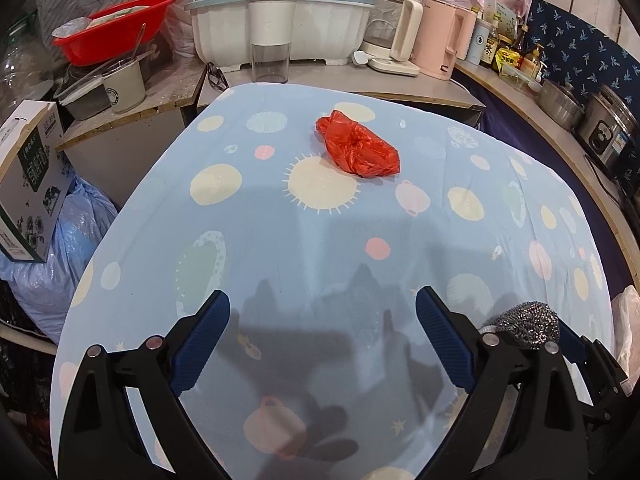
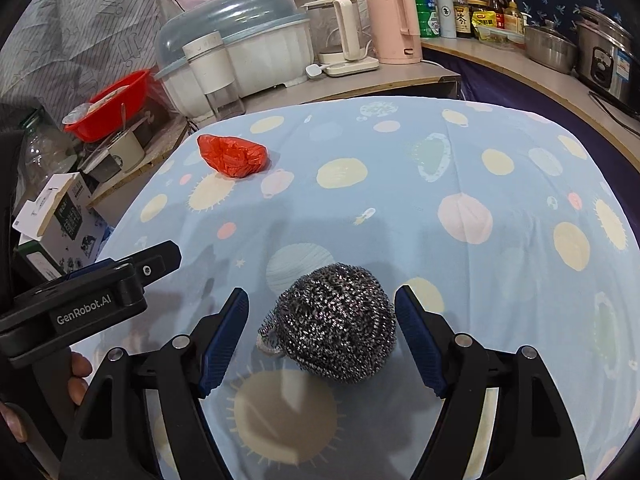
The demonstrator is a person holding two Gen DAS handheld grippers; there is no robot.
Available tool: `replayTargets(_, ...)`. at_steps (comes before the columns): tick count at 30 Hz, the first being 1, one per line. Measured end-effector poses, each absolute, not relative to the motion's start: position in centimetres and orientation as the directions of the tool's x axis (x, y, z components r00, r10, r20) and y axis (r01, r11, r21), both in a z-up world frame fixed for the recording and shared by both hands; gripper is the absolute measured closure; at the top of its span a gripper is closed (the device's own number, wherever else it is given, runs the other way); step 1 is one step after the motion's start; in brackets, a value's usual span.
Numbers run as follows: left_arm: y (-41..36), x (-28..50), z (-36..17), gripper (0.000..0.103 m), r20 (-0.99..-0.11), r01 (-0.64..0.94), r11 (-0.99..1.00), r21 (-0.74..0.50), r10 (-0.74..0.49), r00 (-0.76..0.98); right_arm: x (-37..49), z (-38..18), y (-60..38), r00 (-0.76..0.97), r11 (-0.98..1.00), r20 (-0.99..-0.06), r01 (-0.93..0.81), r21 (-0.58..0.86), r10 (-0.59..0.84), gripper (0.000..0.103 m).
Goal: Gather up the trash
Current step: 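Grasp the steel wool scrubber with the right tool while the left tool grasps the red plastic bag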
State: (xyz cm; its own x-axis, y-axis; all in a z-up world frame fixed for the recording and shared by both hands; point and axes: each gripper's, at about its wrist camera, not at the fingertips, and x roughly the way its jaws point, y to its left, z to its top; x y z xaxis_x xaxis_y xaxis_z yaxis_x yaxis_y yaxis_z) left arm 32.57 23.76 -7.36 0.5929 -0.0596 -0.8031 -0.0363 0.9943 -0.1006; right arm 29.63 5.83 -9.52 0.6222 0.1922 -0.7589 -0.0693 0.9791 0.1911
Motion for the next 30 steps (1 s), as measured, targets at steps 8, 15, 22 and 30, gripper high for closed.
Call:
replayTargets(8,23.5,33.9,-7.4,0.009,-0.804,-0.043,0.994,-0.102,-0.057,0.592,29.8,-9.3,4.5,0.628,0.980,-0.758,-0.043,0.194,0.178,0.050)
replayTargets(15,22.7,37.0,-7.4,0.009,-0.800,-0.054,0.995,-0.081,-0.032,0.599,30.8,-7.7,1.9,0.659,0.981,-0.739,0.005,0.194,0.142,0.050)
replayTargets(22,22.6,42.3,-7.5,0.008,-0.790,-0.091,0.993,-0.079,-0.007,0.613,33.1,-7.2,0.0,0.670,0.977,-0.728,0.020,0.213,0.145,0.050)
replayTargets(30,21.9,47.6,-9.0,0.010,-0.800,-0.086,0.991,-0.105,-0.033,0.599,35.2,-7.7,-1.1,0.675,0.973,-0.723,0.030,0.228,0.149,0.050)
